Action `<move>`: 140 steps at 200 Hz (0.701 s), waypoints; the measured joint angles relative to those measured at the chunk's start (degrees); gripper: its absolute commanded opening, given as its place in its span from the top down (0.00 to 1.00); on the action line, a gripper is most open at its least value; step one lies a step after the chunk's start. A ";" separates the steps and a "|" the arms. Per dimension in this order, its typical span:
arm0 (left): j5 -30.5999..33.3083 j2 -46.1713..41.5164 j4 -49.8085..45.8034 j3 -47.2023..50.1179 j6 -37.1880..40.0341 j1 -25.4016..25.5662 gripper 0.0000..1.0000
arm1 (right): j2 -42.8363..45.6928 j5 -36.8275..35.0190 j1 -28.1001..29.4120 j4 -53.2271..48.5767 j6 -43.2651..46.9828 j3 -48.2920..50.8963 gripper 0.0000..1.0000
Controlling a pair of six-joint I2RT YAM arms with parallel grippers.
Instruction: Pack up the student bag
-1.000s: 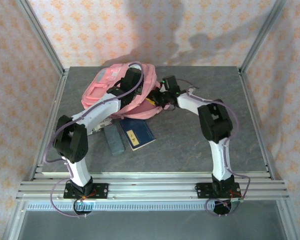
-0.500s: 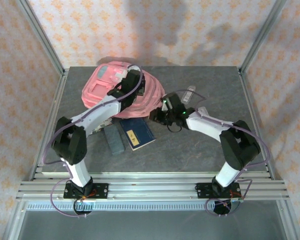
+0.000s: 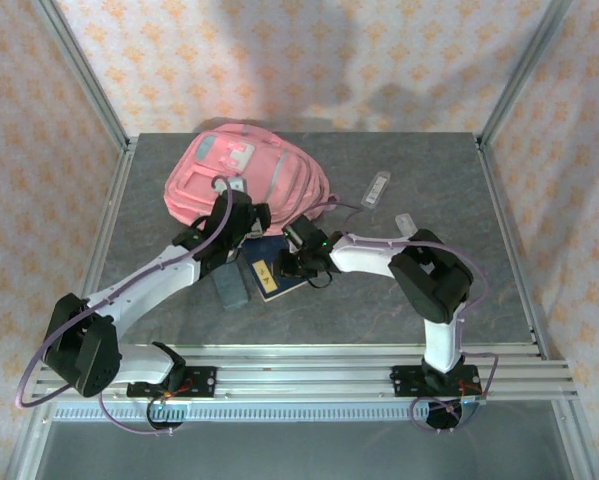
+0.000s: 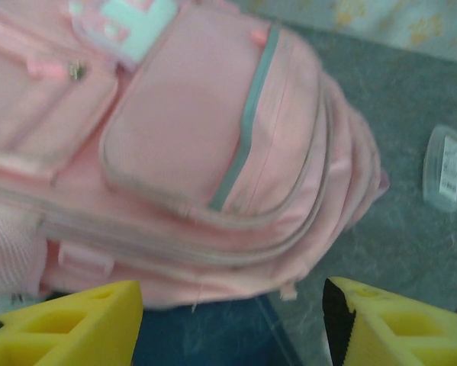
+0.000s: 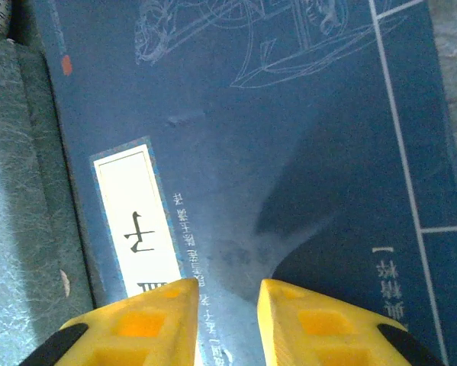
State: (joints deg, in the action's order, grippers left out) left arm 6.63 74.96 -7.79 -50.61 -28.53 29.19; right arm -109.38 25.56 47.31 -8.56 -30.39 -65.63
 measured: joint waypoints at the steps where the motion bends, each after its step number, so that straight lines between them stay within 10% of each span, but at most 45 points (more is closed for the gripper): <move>1: -0.11 -0.04 0.00 0.20 -0.17 0.04 0.34 | 0.02 -0.02 0.00 0.02 -0.02 0.02 0.73; 107: -4.42 3.37 2.95 9.70 -14.49 11.82 0.34 | 17.20 -2.71 -1.03 4.04 -5.42 21.44 0.70; 140: -4.79 8.90 2.93 9.70 -17.81 15.85 0.34 | 20.92 -4.94 -1.27 -0.81 -5.68 21.42 0.48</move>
State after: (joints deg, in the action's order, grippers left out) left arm 1.85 83.85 -4.86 -40.91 -46.35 45.04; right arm -88.47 20.62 46.04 -9.37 -36.07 -44.21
